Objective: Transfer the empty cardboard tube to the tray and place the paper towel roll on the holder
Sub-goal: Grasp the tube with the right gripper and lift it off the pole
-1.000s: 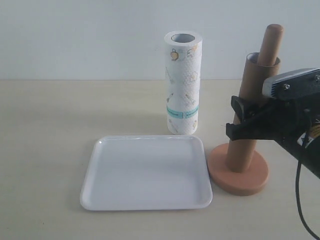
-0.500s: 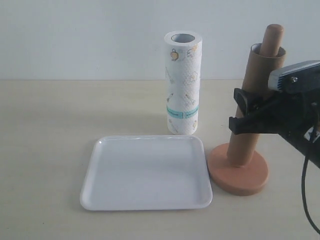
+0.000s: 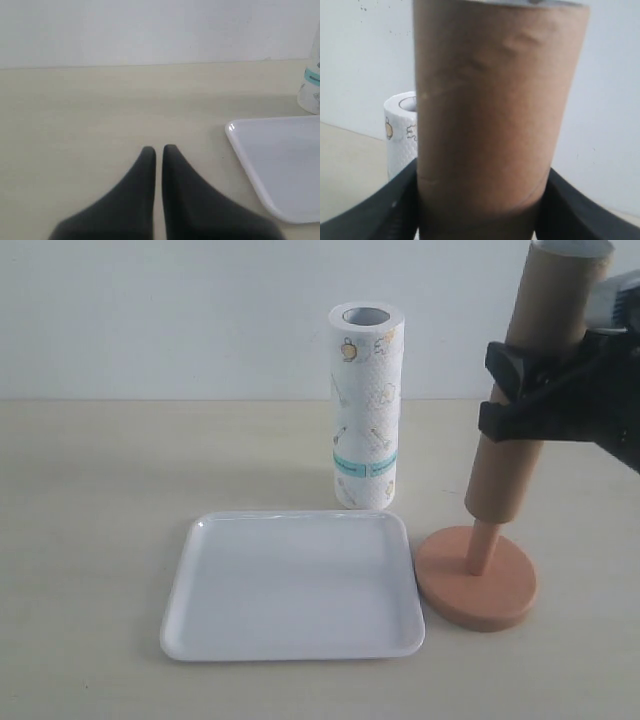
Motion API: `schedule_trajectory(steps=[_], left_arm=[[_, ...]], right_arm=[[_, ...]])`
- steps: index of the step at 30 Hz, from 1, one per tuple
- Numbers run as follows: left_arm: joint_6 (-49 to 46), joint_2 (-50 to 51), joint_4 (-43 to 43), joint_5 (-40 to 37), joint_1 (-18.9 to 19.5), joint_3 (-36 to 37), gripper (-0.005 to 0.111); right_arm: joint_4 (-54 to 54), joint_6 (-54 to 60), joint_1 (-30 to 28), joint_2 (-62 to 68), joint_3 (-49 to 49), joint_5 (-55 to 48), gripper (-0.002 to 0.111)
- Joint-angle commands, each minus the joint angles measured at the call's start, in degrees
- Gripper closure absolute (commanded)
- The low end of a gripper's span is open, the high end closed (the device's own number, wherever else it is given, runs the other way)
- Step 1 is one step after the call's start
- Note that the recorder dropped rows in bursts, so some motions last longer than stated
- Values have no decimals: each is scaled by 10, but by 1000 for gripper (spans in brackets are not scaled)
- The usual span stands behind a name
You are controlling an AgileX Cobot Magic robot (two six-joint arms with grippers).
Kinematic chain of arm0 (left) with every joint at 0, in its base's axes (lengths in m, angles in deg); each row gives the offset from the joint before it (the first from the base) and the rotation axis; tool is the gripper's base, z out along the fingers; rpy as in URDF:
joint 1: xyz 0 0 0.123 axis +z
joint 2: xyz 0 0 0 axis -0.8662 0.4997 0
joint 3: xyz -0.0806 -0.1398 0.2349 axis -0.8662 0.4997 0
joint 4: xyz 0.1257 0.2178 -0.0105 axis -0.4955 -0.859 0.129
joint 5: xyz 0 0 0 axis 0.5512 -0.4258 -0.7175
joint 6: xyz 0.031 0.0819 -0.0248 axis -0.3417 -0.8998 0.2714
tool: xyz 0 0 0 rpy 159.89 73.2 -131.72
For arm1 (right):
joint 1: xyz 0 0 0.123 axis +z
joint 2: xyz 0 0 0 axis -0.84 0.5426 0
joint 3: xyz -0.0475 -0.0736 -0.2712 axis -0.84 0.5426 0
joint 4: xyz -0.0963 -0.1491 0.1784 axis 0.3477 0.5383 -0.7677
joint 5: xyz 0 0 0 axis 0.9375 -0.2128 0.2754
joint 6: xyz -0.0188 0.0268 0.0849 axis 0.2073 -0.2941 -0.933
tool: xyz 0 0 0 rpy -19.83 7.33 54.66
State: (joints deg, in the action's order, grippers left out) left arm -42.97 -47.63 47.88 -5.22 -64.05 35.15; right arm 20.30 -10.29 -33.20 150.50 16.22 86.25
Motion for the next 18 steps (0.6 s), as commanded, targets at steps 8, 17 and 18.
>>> schedule_trajectory(steps=[8,17,18], left_arm=[[-2,-1,1,6,-5,2,103],[-2,-1,1,6,-5,2,103],[-2,-1,1,6,-5,2,103]], right_arm=[[-5,22,-1,-48,-163,-242,108],[-5,35,-1,-82,-284,-364,108],[-5,35,-1,-86,-299,-375,108]])
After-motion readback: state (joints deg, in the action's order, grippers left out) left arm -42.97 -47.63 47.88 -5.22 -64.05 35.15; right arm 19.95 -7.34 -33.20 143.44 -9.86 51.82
